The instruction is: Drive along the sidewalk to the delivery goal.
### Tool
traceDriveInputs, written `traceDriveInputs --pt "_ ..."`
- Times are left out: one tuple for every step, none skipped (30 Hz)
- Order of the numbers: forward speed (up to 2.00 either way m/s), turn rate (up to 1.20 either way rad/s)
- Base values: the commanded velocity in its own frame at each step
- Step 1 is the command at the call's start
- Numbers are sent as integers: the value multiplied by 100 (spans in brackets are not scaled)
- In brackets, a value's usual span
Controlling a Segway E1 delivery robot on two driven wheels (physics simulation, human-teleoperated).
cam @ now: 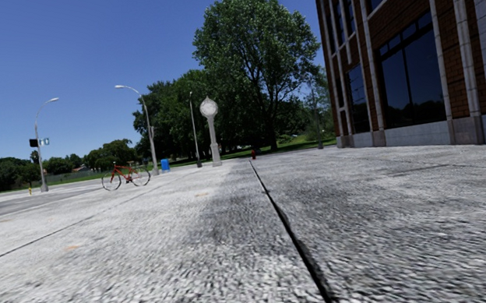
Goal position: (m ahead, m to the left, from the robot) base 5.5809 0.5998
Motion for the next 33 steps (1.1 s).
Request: traceDriveInputs --pt "200 1" --pt "200 12" --pt "200 16" --pt "200 16" --pt "200 17" --pt "200 17" --pt "200 9" --pt "200 9" --pt "200 0" --pt "200 0" --pt "200 0" --pt "200 0" --pt "200 0" --pt "200 0" --pt "200 0" --pt "200 0" --pt "200 0" --pt "200 0" --pt "200 0" --pt "200 0" --pt "200 0" --pt "200 0" --pt "200 0" --pt "200 0" --pt "200 0" --pt "200 0" --pt "200 0" --pt "200 0" --pt "200 0" --pt "200 0" --pt "200 0" --pt "200 0" --pt "200 0"
